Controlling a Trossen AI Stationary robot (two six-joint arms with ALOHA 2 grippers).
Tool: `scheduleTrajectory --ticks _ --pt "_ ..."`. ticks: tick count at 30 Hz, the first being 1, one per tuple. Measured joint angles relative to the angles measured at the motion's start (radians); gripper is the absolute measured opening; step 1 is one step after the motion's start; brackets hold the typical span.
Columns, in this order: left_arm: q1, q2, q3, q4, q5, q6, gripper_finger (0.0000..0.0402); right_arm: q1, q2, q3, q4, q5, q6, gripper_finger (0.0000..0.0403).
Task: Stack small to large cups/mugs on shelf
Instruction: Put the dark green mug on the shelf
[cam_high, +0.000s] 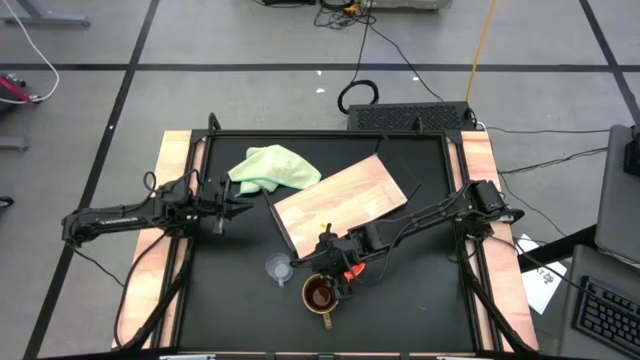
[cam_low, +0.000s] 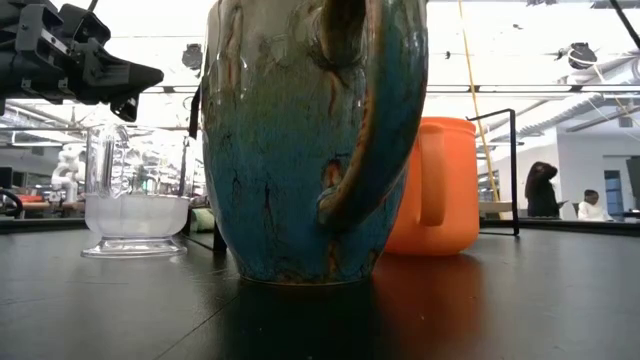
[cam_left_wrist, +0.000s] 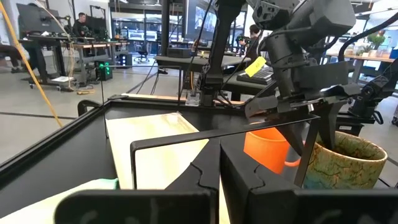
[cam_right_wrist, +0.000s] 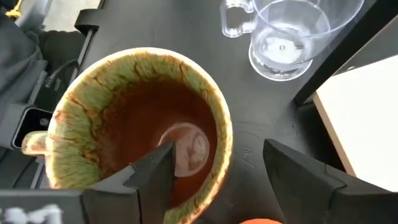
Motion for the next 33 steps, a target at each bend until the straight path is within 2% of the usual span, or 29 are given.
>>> scheduleTrajectory --ticks 4,14,24,33 --pt "0.0 0.0 0.0 0.0 0.0 0.0 0.0012 0.0 -0.001 0.0 0.002 0.0 -0.003 0.0229" --pt "0.0 0.0 0.0 0.001 0.0 0.001 0.0012 0.0 -0.002 -0.063 0.101 0.001 0.002 0.0181" --pt "0.0 0.0 0.0 0.0 -0.001 0.001 0.0012 0.0 -0.001 -0.066 0.121 0.001 -0.019 0.0157" --pt "0.0 0.0 0.0 0.0 -0.001 0.019 0.0012 0.0 -0.001 -0.066 0.132 0.0 -0.048 0.0092"
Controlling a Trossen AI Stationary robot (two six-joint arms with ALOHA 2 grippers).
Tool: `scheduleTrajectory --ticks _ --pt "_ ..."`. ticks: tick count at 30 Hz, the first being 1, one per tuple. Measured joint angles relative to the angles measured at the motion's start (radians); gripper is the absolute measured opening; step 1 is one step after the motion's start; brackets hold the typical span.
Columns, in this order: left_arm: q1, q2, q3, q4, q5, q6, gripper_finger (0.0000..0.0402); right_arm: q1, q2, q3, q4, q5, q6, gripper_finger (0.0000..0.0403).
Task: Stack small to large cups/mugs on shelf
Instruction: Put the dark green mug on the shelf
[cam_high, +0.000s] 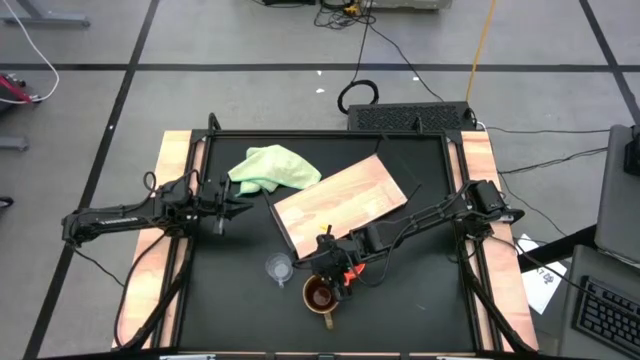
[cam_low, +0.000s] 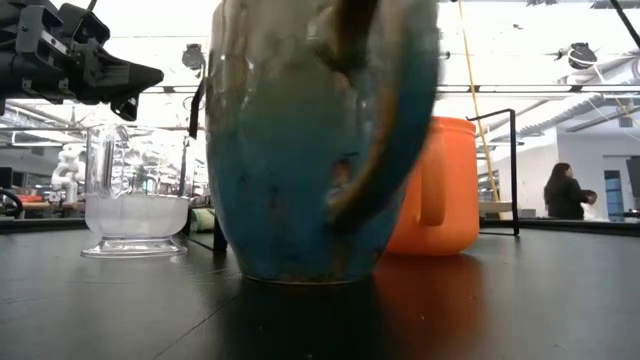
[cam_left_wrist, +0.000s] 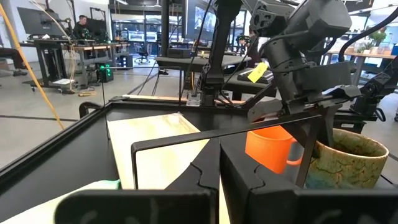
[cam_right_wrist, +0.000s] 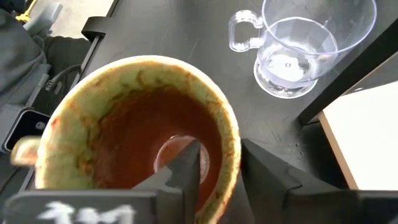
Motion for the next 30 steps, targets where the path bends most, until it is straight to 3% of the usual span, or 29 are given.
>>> scheduleTrajectory --ticks 8,17,30 --pt "0.0 0.0 0.0 0.0 0.0 -0.001 0.0012 -0.002 0.0 0.0 0.017 0.001 -0.027 0.0025" --pt "0.0 0.0 0.0 -0.001 0.0 -0.002 0.0012 -0.004 0.0 0.006 0.016 -0.017 0.002 0.0023" --pt "0.0 0.0 0.0 0.0 0.0 -0.004 0.0012 0.004 -0.03 0.132 -0.113 -0.023 -0.045 0.0022"
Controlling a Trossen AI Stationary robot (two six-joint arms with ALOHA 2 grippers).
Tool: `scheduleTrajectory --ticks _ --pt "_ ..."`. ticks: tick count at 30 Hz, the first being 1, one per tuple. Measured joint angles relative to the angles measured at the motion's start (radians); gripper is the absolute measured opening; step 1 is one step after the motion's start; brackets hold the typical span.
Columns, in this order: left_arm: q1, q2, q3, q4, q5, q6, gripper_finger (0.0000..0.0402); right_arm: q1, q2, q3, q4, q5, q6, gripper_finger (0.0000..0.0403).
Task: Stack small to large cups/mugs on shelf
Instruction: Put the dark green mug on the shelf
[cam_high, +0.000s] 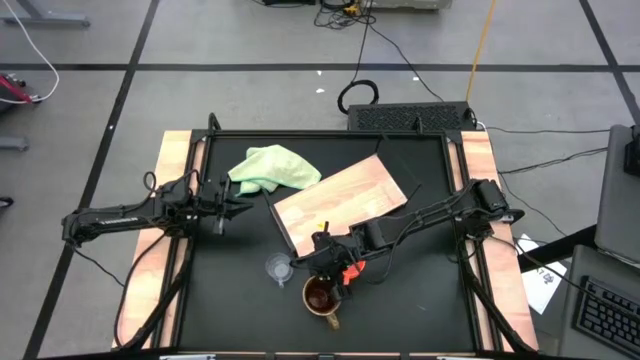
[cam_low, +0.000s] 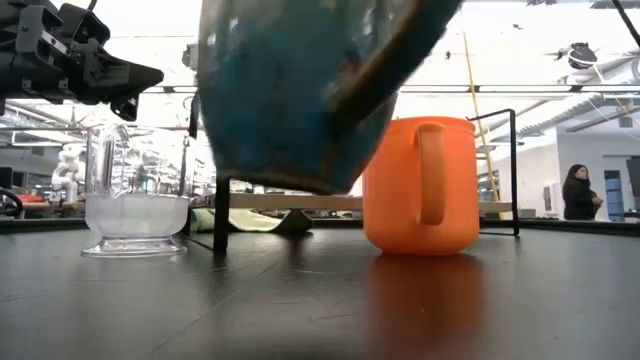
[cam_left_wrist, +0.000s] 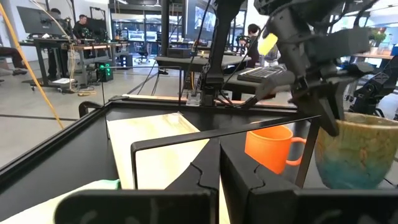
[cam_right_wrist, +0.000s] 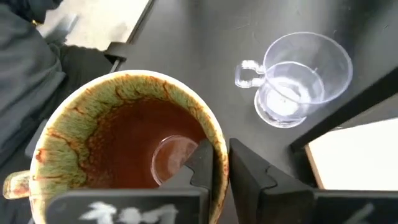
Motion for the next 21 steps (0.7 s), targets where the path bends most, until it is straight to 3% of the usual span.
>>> scheduleTrajectory --ticks 21 --pt "0.0 0.0 0.0 0.007 0.0 0.01 0.0012 -0.011 -0.224 0.003 -0.109 0.116 -0.087 0.0019"
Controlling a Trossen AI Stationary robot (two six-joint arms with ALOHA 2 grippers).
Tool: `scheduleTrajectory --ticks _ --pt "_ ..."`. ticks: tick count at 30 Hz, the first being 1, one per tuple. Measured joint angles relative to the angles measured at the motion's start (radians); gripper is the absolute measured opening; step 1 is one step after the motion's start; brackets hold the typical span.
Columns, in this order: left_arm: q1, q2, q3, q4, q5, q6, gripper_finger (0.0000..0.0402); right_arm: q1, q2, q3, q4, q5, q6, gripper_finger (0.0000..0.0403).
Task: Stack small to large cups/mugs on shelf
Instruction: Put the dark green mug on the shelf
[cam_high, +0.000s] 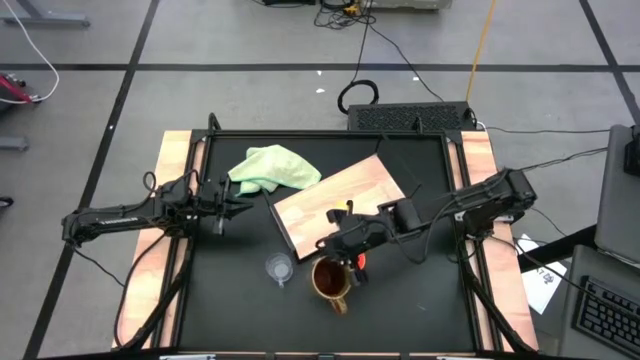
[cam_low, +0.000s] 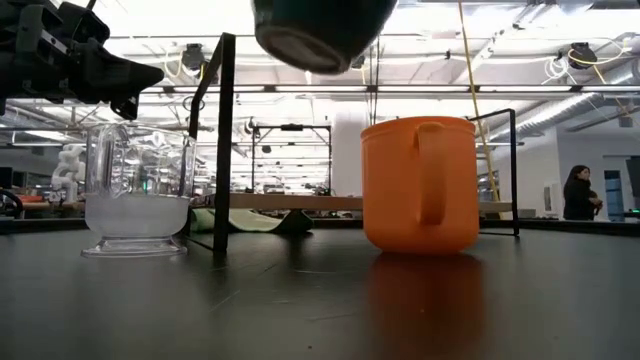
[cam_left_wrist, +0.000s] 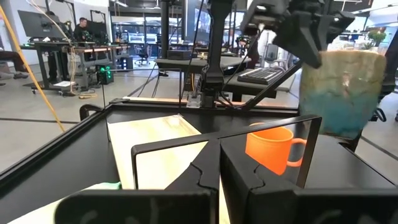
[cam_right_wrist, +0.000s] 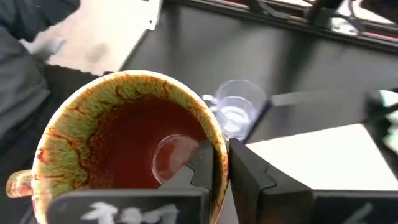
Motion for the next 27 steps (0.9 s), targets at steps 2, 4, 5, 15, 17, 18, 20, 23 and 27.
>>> scheduleTrajectory --ticks 2,4,5,15,17,18,20,23,27 --pt "0.0 0.0 0.0 0.0 0.0 0.0 0.0012 -0.005 -0.017 0.0 0.006 0.02 -0.013 0.0019" --pt "0.0 0.0 0.0 0.0 0.0 0.0 0.0012 -0.005 -0.036 0.0 0.008 0.052 -0.027 0.0019" --pt "0.0 0.0 0.0 0.0 0.0 0.0 0.0012 -0.01 -0.046 0.0 0.002 0.056 -0.036 0.0019" --pt "0.0 0.0 0.0 0.0 0.0 -0.001 0.0012 -0.207 -0.095 0.0 -0.028 0.006 -0.048 0.0019" --pt "0.0 0.0 0.0 0.001 0.0 -0.001 0.0012 -0.264 -0.093 0.0 -0.051 -0.055 -0.048 0.0019" --pt "0.0 0.0 0.0 0.0 0.0 -0.001 0.0012 -0.288 -0.093 0.0 -0.061 -0.08 -0.049 0.0019" --pt "0.0 0.0 0.0 0.001 0.0 -0.001 0.0012 -0.331 -0.089 0.0 -0.059 -0.115 -0.054 0.0019" --pt "0.0 0.0 0.0 0.001 0.0 0.001 0.0012 -0.387 -0.087 0.0 -0.061 -0.177 -0.076 0.0019" --pt "0.0 0.0 0.0 0.001 0.0 0.038 0.0012 -0.455 -0.087 0.0 -0.058 -0.24 -0.091 0.0019"
